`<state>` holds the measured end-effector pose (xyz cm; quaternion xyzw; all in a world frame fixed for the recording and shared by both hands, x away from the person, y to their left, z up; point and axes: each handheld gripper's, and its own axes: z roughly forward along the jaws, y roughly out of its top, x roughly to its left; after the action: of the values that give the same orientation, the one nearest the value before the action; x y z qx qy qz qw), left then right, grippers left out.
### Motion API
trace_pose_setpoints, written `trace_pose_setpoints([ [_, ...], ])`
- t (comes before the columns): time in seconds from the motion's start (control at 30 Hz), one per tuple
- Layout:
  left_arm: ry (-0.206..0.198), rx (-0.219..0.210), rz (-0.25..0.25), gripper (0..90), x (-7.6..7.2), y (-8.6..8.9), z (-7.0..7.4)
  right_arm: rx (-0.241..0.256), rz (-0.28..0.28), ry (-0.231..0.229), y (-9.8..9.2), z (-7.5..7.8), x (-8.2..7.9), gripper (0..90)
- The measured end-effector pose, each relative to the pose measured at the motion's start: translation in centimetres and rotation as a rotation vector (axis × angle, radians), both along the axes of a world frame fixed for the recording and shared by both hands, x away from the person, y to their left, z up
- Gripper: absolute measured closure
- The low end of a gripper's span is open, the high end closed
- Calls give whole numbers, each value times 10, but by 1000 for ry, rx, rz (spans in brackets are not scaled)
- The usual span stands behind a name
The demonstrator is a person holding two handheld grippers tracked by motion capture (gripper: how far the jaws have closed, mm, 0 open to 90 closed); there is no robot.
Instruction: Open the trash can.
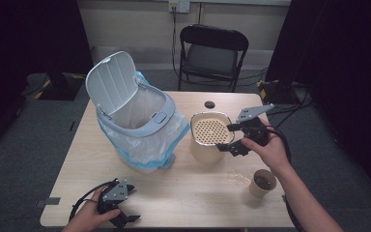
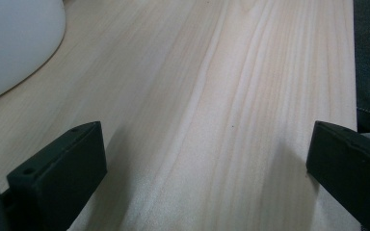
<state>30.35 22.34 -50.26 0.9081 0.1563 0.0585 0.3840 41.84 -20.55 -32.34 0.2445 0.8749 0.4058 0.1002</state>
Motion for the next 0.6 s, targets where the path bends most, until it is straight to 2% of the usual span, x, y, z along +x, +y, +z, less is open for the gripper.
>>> trace_pose_setpoints([
  [0.6, 0, 0, 0, 0, 0, 0, 0, -1, -27, 13, -26, -19, -12, 144],
])
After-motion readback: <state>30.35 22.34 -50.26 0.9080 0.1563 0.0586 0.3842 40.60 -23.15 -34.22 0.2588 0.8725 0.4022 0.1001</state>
